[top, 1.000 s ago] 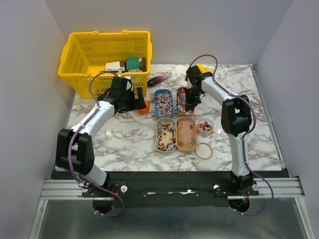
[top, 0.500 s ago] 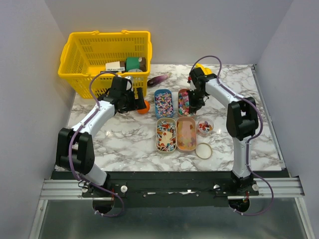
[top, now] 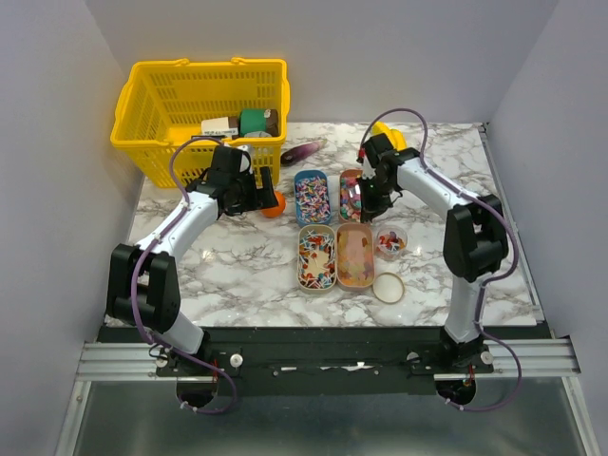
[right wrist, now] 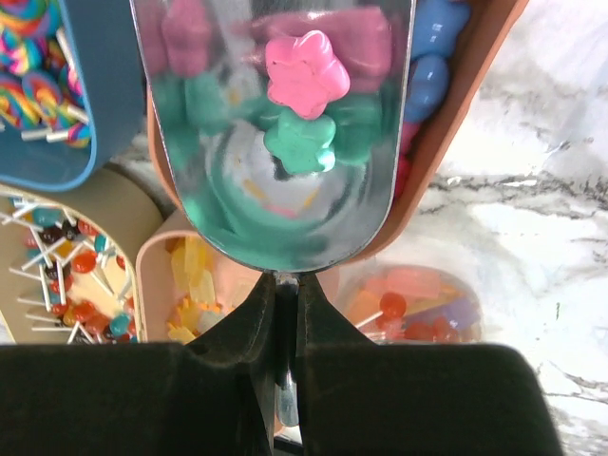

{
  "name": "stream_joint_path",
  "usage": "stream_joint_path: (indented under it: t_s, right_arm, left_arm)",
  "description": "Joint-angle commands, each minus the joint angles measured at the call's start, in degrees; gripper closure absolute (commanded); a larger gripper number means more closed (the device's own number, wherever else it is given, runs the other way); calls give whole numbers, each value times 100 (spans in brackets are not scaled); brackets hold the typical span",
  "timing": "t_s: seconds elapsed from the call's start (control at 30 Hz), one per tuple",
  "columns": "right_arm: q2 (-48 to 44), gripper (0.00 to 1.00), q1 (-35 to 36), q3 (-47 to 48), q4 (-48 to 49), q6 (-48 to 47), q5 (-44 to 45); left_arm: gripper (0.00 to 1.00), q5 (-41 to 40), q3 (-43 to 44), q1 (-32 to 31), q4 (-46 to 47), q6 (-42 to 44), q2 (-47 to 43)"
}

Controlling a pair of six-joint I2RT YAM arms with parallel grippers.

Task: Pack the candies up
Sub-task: Scoop the fake candies from the storage box.

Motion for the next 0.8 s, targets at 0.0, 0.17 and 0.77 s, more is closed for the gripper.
stream_joint_path:
  t_s: [0.0,0.17,0.77]
  right_arm:
    - [-791,99,186,-642,443,-105,-80]
    - [-1091,99,266,-898,558,27,-37]
    - [-3313,99,389,-2558,-426,1450,-773]
  left_arm:
    - [1,-131,-93,31,82,17,-95]
    - [2,-158,-76,31,30,-36,-156]
    - [3,220,-5,31,-14,-590,-139]
